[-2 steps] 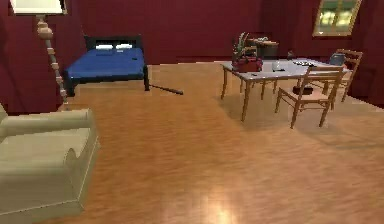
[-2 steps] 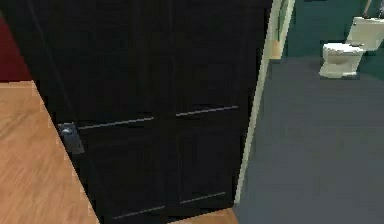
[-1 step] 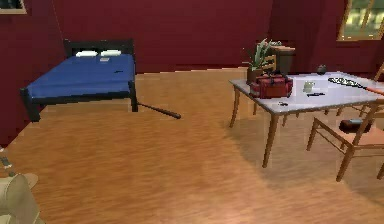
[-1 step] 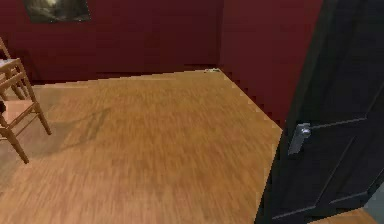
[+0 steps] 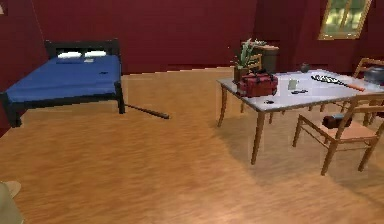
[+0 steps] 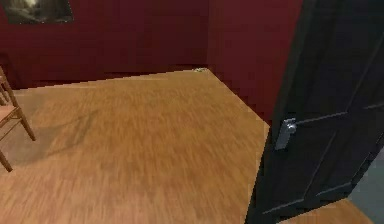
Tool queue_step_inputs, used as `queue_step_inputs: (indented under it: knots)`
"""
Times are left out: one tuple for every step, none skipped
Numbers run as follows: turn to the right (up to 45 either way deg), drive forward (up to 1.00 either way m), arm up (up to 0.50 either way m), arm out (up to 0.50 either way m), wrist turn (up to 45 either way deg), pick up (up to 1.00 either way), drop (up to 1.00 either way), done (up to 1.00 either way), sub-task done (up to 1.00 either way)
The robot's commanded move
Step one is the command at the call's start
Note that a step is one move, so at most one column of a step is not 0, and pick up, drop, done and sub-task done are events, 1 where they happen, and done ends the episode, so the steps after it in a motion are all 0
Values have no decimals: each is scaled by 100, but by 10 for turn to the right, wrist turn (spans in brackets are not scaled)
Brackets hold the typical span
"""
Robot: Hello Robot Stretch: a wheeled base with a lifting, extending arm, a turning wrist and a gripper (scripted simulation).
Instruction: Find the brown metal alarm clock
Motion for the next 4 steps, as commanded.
queue_step_inputs:
  knots:
    - [0, 100, 0, 0, 0, 0, 0, 0, 0]
    - [0, 100, 0, 0, 0, 0, 0, 0, 0]
    - [0, 75, 0, 0, 0, 0, 0, 0, 0]
    - [450, 0, 0, 0, 0, 0, 0, 0, 0]
